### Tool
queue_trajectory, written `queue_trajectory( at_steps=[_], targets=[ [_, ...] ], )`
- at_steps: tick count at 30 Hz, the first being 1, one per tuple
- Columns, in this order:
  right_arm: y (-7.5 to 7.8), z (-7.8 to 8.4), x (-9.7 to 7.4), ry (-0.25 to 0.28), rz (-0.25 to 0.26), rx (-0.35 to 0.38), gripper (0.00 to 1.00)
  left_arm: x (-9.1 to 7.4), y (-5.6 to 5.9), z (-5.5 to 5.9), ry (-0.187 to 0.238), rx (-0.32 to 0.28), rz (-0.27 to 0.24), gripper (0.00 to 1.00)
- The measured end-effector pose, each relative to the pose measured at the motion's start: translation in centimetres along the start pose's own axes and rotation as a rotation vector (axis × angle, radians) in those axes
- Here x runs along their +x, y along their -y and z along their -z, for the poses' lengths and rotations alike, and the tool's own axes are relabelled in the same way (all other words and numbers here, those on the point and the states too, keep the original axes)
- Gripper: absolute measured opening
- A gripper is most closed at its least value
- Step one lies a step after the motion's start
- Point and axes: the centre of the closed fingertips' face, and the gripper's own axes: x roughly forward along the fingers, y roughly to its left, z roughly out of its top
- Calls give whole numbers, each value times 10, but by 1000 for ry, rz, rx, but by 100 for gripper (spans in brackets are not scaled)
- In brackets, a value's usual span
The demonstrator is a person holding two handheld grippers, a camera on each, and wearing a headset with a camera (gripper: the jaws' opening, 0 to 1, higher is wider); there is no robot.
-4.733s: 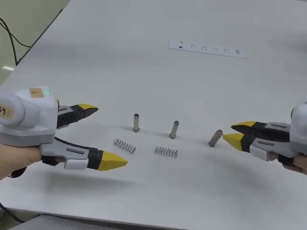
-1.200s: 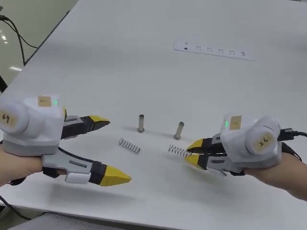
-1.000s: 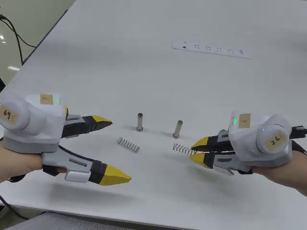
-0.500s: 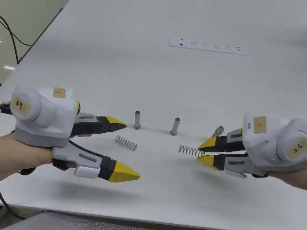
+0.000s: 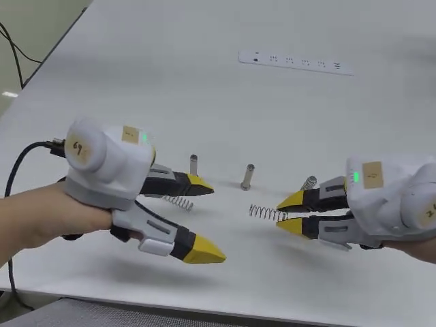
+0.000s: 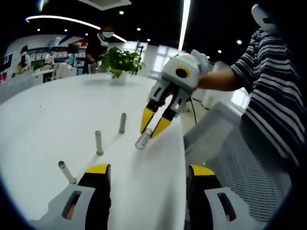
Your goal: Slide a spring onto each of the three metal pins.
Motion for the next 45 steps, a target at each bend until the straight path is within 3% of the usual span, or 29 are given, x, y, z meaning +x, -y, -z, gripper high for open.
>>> queue_trajectory(
  at_steps=[4,10,20,32,45],
  targets=[
    [0,-3,0,6,-3,-2,7,7,-2,-5,3,12,4,57],
    [-2,-4,0,10,-12,-1,7,17,-6,-17,45,10,10,50],
    [-2,-11,-4,41,-17,18,7,32,-7,-21,53,47,16,35],
    [-4,-14,-6,39,-28,-6,7,43,-5,-27,76,63,24,22],
    [-5,-16,-9,53,-24,0,7,43,-5,-27,79,89,26,8]
  ],
)
